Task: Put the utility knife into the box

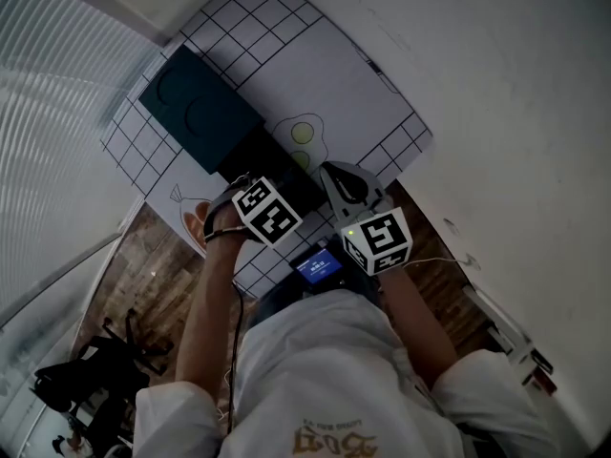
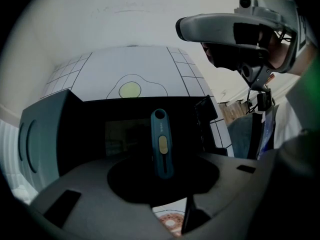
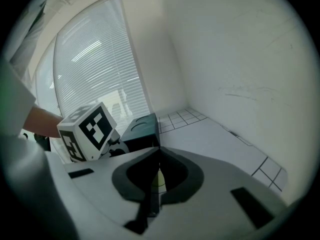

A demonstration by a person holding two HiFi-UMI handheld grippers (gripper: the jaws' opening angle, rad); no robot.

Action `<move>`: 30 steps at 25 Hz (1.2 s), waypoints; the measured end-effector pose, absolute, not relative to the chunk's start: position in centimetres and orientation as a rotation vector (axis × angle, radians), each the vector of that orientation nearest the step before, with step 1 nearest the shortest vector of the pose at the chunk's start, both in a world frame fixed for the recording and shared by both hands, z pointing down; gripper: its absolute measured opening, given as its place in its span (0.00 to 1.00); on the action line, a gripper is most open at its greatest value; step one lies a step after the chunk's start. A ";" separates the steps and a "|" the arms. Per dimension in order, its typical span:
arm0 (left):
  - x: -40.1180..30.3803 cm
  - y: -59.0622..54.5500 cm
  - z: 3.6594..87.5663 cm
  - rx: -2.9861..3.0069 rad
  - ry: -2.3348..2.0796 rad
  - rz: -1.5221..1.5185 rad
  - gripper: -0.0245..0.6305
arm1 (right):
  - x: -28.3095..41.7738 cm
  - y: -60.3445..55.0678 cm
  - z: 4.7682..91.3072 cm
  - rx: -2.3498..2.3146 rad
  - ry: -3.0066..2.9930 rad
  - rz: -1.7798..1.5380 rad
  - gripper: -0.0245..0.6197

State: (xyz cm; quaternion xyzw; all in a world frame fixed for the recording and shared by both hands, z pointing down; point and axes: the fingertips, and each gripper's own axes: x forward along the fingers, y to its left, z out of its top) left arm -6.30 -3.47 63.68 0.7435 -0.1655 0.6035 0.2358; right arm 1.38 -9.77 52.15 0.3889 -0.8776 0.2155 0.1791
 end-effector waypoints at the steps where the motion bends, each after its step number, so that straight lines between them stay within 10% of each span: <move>1: -6.3 -3.4 63.6 2.040 -0.453 1.655 0.26 | 1.4 -9.7 52.1 1.102 -2.482 0.610 0.05; 17: -6.5 -4.5 62.2 2.125 -0.591 1.504 0.32 | 2.3 -8.7 51.5 1.157 -2.469 0.612 0.05; 30: -8.1 -7.5 57.7 2.296 -1.053 1.023 0.05 | 1.7 -8.2 49.6 1.112 -2.472 0.490 0.05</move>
